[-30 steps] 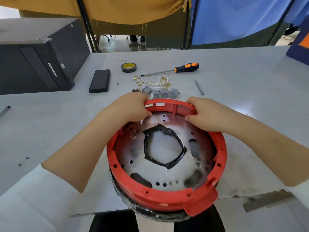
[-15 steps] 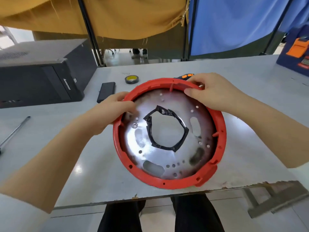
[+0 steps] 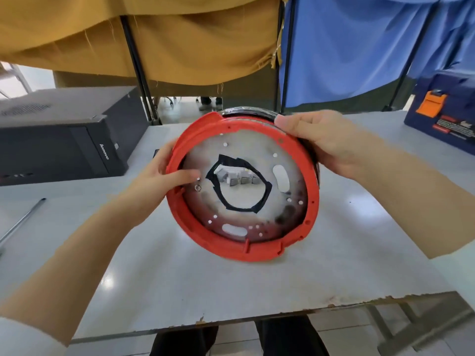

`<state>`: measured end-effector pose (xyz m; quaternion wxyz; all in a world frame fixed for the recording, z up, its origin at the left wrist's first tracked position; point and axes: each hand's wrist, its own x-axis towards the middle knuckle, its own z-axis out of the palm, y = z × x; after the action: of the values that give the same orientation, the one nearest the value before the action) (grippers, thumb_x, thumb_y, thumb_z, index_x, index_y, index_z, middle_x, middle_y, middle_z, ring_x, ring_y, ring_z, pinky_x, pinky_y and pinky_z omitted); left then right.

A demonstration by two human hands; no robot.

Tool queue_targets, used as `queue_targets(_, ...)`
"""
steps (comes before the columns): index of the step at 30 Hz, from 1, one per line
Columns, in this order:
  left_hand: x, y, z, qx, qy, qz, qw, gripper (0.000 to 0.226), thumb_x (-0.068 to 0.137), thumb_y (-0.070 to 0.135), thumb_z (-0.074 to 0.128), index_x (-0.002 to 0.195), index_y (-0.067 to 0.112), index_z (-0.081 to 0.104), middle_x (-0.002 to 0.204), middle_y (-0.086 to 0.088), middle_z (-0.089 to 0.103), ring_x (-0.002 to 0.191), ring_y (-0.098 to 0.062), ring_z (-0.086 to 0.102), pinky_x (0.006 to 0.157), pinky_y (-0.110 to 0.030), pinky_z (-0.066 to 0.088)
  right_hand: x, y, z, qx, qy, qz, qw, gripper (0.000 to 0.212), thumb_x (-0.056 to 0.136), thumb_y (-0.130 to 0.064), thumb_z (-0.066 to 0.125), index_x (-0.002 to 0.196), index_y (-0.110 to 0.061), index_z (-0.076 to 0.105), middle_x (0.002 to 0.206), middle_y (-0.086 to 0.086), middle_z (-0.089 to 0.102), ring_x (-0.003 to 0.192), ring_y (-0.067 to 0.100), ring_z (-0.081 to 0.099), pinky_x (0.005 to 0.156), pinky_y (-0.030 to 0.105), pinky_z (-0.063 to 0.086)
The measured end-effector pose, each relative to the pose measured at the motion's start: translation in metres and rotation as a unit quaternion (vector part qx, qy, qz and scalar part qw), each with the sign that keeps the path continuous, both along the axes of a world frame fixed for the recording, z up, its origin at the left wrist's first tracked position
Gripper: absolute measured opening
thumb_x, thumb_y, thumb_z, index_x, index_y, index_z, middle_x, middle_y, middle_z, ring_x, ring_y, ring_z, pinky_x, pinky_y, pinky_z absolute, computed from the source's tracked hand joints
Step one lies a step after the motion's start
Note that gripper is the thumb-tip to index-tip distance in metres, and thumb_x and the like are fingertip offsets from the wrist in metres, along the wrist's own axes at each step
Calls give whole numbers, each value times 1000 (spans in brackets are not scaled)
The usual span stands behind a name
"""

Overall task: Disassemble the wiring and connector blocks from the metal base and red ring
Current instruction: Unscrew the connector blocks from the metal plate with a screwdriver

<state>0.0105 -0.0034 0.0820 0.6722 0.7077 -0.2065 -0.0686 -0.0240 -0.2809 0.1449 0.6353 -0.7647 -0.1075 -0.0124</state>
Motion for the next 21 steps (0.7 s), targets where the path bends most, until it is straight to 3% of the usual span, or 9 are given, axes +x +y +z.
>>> queue_targets(2,4,7,6,35,33,-87,995,93,62,20,84,140,39,35,136,4,52,119,-11,55,97,-35,41,-3,3,10,-29,-57,-15,998,45,51,-47,79,88,-22,71,80,-2,74,69,11,69,67,25,56)
queue_targets(3,6,11,9,59,50,-86,993,97,61,31,86,140,42,32,138,3,48,115,-5,57,94,-31,43,-5,6,12,-75,-86,-22,993,43,51,-48,80,87,-28,68,82,-7,73,71,7,68,67,23,56)
queue_targets(5,6,17,13,74,94,-28,992,67,77,58,63,136,41,39,140,-2,47,108,2,58,88,-27,48,-17,15,12,-204,-118,-23,972,33,59,-48,82,84,-38,62,84,-16,69,72,-3,65,61,15,52)
queue_targets(6,7,20,12,22,163,-14,986,63,76,71,50,131,40,46,136,-6,51,111,-7,58,90,-34,48,-24,20,7,-253,-128,-14,959,30,63,-46,80,83,-40,59,82,-20,66,72,-6,63,59,11,47)
queue_targets(8,10,23,1,-66,276,16,959,70,75,79,39,126,32,52,122,-9,60,107,-24,61,85,-44,48,-40,27,-8,-305,-137,13,942,29,65,-44,79,80,-42,54,80,-25,62,72,-8,57,58,9,41)
queue_targets(10,6,18,-16,-25,275,66,959,57,87,63,42,124,22,54,107,-6,67,89,-19,67,72,-35,52,-57,31,-27,-347,-143,54,925,32,66,-43,79,80,-42,51,81,-30,57,73,-7,54,61,10,39)
queue_targets(13,-3,5,-36,42,239,83,967,31,93,14,49,122,10,59,108,-10,69,90,-20,67,77,-32,53,-74,31,-56,-440,-153,117,877,31,70,-45,76,76,-41,45,83,-34,53,77,-10,51,65,11,38)
queue_targets(15,-7,2,-44,78,206,117,968,47,86,-10,42,122,14,59,107,-5,68,90,-19,66,77,-31,53,-78,28,-72,-483,-142,130,854,29,74,-46,72,76,-40,43,81,-30,51,80,-9,48,64,14,37)
queue_targets(21,-11,-6,-53,140,120,128,974,61,83,-11,39,129,29,47,114,2,60,101,-22,60,85,-35,48,-69,20,-89,-488,-88,146,856,26,73,-49,73,83,-35,53,79,-22,55,82,-4,51,71,22,46)
